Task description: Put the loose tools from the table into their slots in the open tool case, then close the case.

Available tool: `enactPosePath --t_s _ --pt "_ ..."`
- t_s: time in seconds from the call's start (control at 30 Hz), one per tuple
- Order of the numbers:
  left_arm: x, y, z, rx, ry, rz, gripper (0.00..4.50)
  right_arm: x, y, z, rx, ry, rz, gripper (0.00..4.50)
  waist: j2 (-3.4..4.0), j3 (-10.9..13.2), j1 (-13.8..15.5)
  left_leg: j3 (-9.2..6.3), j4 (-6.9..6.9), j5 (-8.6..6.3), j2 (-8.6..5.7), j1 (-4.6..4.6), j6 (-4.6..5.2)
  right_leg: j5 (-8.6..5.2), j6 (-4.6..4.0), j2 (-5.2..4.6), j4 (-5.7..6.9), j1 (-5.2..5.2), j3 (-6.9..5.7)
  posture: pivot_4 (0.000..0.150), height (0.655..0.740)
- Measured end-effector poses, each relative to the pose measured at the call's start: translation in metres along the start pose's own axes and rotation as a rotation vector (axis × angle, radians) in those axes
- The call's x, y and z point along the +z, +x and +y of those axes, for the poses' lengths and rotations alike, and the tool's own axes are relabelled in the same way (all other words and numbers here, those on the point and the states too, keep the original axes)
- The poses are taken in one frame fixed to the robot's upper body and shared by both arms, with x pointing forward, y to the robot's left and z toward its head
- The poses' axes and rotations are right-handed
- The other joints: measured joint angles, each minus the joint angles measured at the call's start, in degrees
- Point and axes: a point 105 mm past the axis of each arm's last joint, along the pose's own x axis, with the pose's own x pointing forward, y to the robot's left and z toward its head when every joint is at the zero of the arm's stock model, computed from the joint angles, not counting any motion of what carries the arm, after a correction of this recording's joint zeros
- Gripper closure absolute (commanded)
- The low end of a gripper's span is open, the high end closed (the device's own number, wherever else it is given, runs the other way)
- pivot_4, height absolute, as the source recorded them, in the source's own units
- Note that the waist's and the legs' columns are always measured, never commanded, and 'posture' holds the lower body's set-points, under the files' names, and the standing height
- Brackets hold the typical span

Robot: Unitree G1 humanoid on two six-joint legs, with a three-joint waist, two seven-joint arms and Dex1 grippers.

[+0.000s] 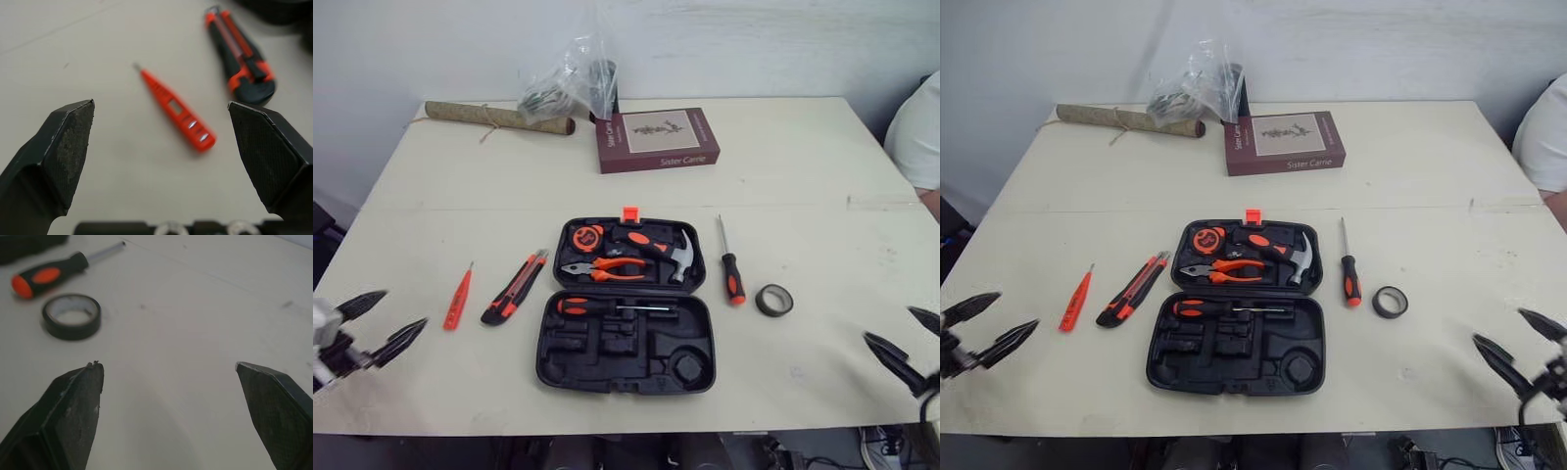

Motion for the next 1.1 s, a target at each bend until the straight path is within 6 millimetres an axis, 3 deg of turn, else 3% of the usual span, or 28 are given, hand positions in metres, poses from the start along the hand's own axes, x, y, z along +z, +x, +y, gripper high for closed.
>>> enactPosePath --t_s 0.07,0.2,0.43,0.6,0.7,0.87,1.1 --pt "0.016 0.019 -0.015 -0.09 -0.009 -0.046 0.05 0.012 0.016 0.009 0.028 0.064 0.065 0.0 0.02 0.01 0.19 -0.01 -0.01 0.0 -0.01 -0.03 0.01 0.0 0.0 -0.01 -0.01 -0.01 0.0 0.15 0.74" --pt "0.056 0.053 -0.054 -0.308 0.027 -0.148 0.05 0.045 0.051 0.045 0.146 0.18 0.131 0.0 -0.03 0.01 0.56 -0.02 0.0 0.18 0.0 -0.06 0.31 0.0 0.0 0.05 -0.04 0.0 -0.02 0.15 0.74" --pt "0.084 0.084 -0.115 -0.585 0.071 -0.209 0.05 0.081 0.11 0.072 0.103 0.257 0.187 0.0 -0.05 0.03 0.75 -0.01 0.02 0.22 0.04 -0.15 0.3 0.0 0.0 0.34 -0.1 -0.04 -0.01 0.15 0.74" --pt "0.088 0.097 -0.14 -0.681 0.088 -0.234 0.05 0.072 0.137 0.101 0.093 0.305 0.318 0.0 -0.05 0.03 1.04 0.01 0.01 0.42 0.02 -0.48 0.27 0.0 -0.01 0.64 0.11 -0.33 -0.05 0.15 0.74" --pt "0.085 0.1 -0.144 -0.691 0.103 -0.224 0.05 0.072 0.147 0.101 0.003 0.283 0.356 0.0 -0.12 -0.01 1.05 0.06 0.18 0.54 -0.1 -1.01 0.44 0.06 0.11 0.68 0.25 -0.8 -0.07 0.15 0.74" --pt "0.083 0.098 -0.149 -0.698 0.107 -0.216 0.05 0.048 0.142 0.1 -0.078 0.277 0.494 0.0 -0.27 -0.09 1.1 0.07 0.2 0.66 -0.17 -1.12 0.53 0.12 0.19 0.65 0.25 -0.89 -0.07 0.15 0.74" --pt "0.084 0.097 -0.15 -0.691 0.114 -0.221 0.05 0.045 0.14 0.105 -0.1 0.293 0.523 0.0 -0.27 -0.09 1.02 0.02 0.13 0.7 -0.14 -1.11 0.49 0.12 0.18 0.7 0.28 -0.88 -0.08 0.15 0.74"
